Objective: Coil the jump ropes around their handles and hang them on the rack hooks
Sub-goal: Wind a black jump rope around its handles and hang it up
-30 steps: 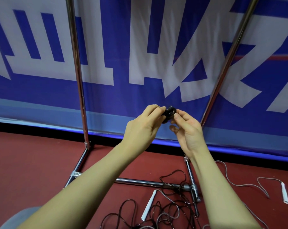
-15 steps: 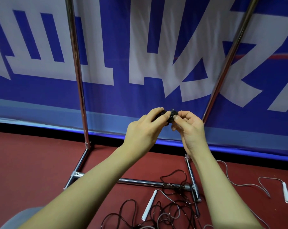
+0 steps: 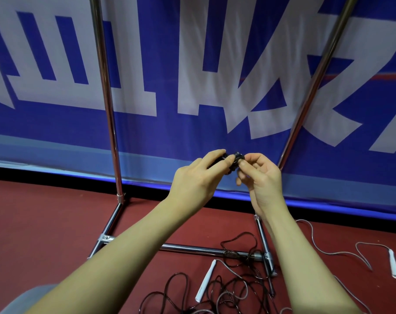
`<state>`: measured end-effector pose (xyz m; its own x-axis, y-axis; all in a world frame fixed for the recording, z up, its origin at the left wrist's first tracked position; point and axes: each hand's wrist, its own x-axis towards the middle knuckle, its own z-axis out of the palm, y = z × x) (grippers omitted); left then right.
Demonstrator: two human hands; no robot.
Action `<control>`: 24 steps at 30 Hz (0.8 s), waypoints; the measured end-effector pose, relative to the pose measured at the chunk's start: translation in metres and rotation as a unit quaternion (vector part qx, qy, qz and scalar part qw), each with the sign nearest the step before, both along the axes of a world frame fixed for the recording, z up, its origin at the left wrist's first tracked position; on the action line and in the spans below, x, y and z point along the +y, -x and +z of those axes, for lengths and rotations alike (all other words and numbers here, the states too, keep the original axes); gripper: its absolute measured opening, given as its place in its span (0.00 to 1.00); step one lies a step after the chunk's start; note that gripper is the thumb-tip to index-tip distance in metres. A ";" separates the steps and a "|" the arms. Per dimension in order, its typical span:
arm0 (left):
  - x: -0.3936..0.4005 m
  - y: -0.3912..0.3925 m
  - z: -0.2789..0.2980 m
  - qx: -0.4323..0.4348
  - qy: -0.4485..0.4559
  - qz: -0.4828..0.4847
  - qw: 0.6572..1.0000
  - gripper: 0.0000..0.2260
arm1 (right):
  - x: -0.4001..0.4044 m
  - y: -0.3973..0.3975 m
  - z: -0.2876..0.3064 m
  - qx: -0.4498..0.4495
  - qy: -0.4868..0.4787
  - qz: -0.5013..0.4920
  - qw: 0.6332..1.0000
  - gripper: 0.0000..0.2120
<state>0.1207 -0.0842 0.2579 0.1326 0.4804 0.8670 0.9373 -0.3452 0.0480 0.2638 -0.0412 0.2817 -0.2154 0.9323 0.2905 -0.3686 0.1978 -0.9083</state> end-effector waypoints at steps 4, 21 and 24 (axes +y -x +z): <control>0.002 0.002 0.001 0.004 -0.002 0.002 1.000 0.16 | -0.002 0.000 0.002 0.020 0.017 0.020 0.999 0.05; 0.005 0.002 -0.011 0.136 -0.084 0.060 0.985 0.19 | -0.003 0.010 0.004 -0.011 0.164 -0.019 0.986 0.09; 0.005 0.001 -0.015 0.140 -0.074 0.073 0.985 0.17 | -0.002 0.015 0.002 -0.034 0.168 -0.047 0.984 0.08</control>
<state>0.1194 -0.0794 0.2434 0.3150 0.3836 0.8681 0.9469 -0.1899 -0.2596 0.2491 -0.0431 0.2839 -0.1318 0.9901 -0.0486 -0.2994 -0.0865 -0.9502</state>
